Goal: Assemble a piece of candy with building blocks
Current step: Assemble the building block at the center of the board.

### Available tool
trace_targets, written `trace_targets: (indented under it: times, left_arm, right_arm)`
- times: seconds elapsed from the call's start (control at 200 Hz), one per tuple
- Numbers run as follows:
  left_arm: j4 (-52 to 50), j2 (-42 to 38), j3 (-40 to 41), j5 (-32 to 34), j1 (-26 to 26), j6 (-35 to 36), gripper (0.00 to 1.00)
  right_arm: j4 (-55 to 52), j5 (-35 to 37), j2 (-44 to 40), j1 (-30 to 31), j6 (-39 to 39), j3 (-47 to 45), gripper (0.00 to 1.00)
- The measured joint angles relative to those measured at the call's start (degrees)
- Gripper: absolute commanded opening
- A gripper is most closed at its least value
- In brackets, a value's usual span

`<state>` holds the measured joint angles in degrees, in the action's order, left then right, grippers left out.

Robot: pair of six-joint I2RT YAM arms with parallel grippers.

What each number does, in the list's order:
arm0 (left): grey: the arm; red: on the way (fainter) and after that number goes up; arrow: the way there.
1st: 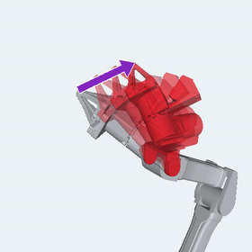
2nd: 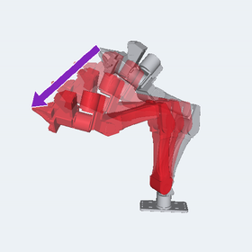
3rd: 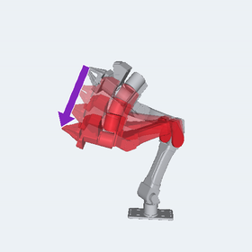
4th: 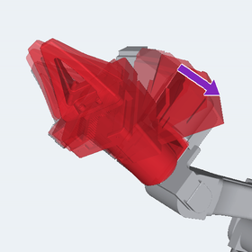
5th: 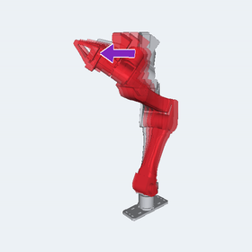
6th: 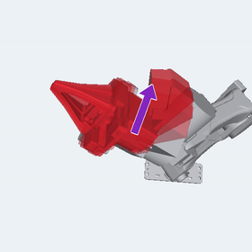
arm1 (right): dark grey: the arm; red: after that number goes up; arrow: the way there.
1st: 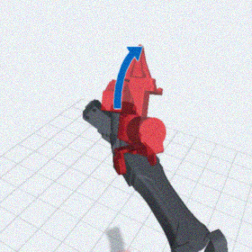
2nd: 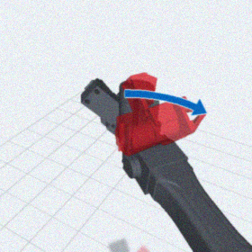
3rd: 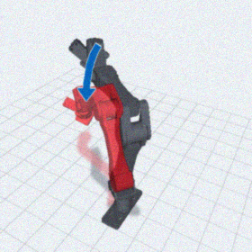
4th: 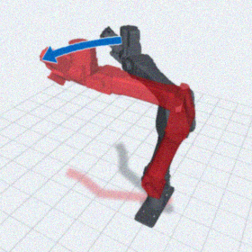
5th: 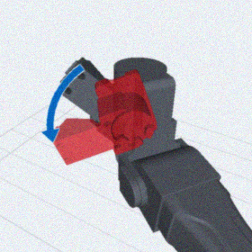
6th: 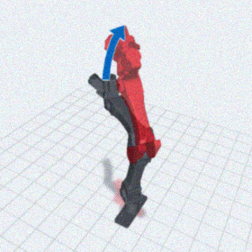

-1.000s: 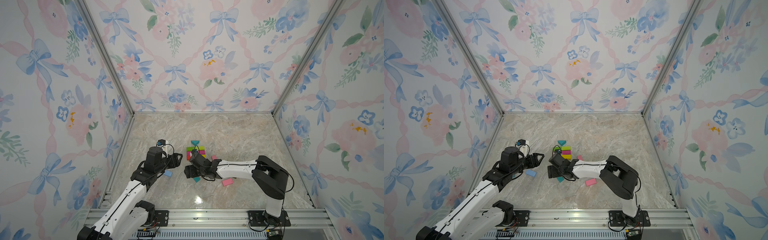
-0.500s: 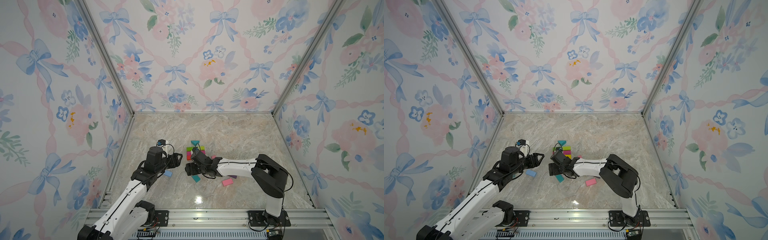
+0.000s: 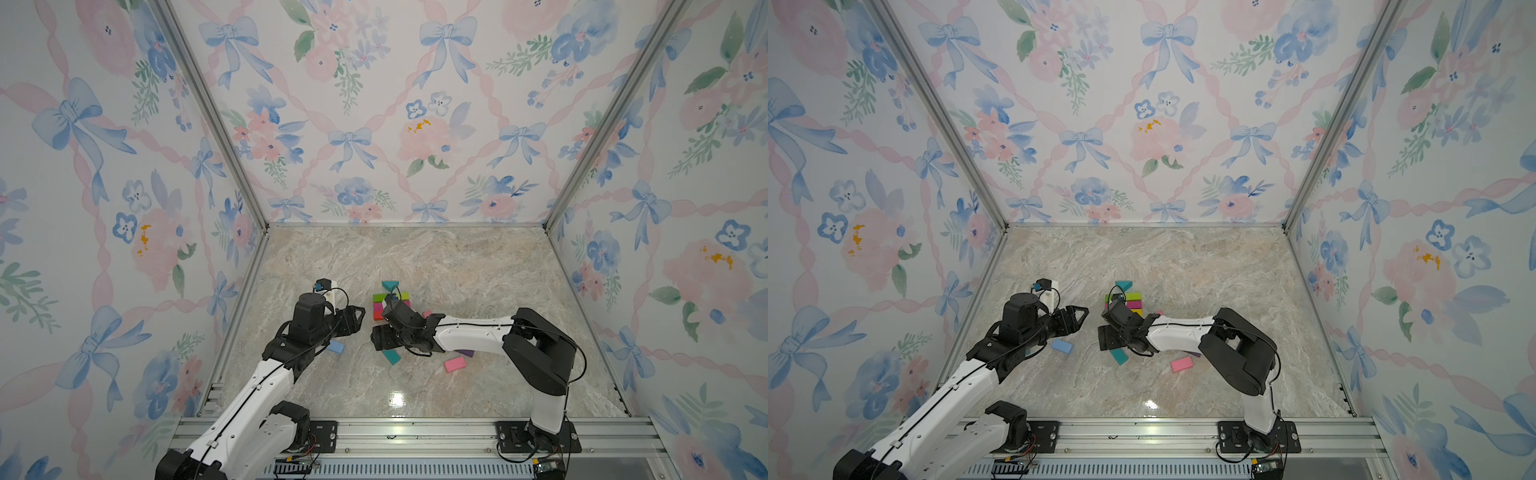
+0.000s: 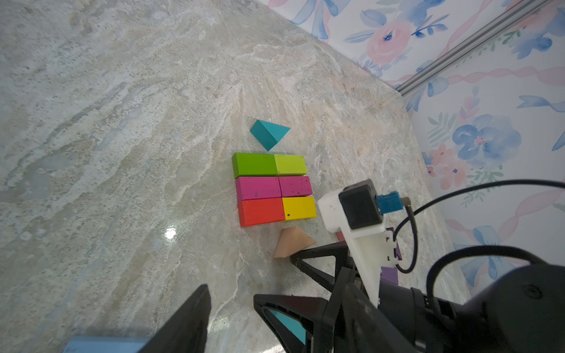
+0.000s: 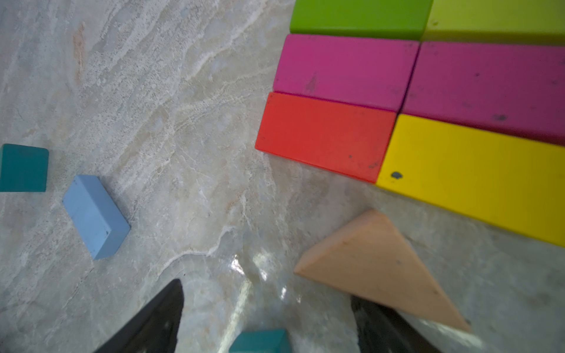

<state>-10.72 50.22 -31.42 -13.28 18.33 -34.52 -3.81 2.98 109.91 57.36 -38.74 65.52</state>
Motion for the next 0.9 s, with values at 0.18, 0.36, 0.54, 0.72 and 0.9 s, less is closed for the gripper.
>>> trace_targets:
  times: [0.18,0.36,0.54,0.72,0.9]
  left_arm:
    - [0.35,0.04,0.96,0.02,0.00,0.00,0.71]
    - [0.44,0.50,1.70,0.02,0.00,0.00,0.71]
    - [0.42,1.07,1.68,-0.02,0.00,0.00,0.75]
    - [0.42,1.29,1.64,-0.26,0.00,-0.07,0.81]
    - [0.44,1.99,1.62,-0.66,0.00,0.07,0.85]
  right_arm:
    - [0.26,-0.04,0.04,0.00,0.26,0.00,0.87]
    - [0.17,0.00,-0.09,0.07,1.07,0.00,0.90]
    - [-1.27,0.20,-2.80,0.15,2.84,-0.39,0.94]
    - [-2.89,0.87,-11.10,0.44,3.87,-3.98,0.96]
    - [-6.25,2.43,-19.69,0.00,4.72,-9.18,0.97]
